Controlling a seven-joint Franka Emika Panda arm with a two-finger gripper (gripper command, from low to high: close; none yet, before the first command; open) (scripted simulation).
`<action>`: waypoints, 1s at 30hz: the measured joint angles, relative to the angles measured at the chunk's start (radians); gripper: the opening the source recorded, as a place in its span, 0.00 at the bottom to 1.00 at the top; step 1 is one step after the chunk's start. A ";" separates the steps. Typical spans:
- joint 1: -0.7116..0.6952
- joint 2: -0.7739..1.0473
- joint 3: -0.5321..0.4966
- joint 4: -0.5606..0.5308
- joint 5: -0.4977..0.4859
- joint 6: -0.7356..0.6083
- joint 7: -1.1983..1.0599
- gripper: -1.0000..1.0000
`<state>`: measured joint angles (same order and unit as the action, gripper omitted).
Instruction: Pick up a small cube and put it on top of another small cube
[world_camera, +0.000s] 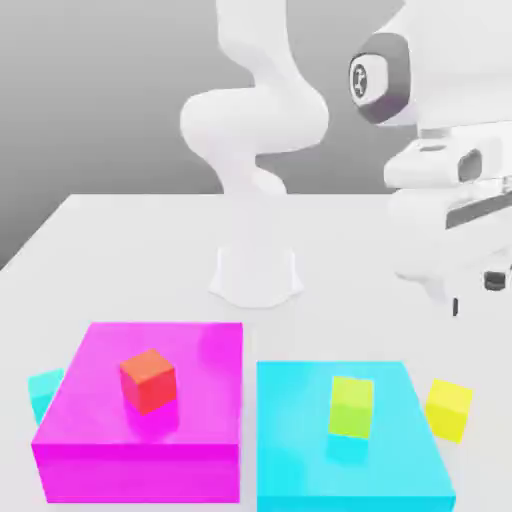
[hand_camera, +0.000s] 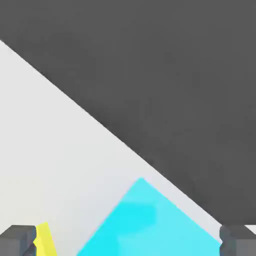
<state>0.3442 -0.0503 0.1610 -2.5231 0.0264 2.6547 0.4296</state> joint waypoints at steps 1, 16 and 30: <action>0.020 0.037 0.008 -0.011 -0.013 0.017 -0.008 0.50; 0.154 0.422 -0.059 -0.027 -0.192 0.262 0.038 0.00; 0.022 0.181 -0.012 0.008 -0.037 0.093 -0.259 0.00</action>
<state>0.3663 0.1311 0.1494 -2.5148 -0.0106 2.7481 0.1701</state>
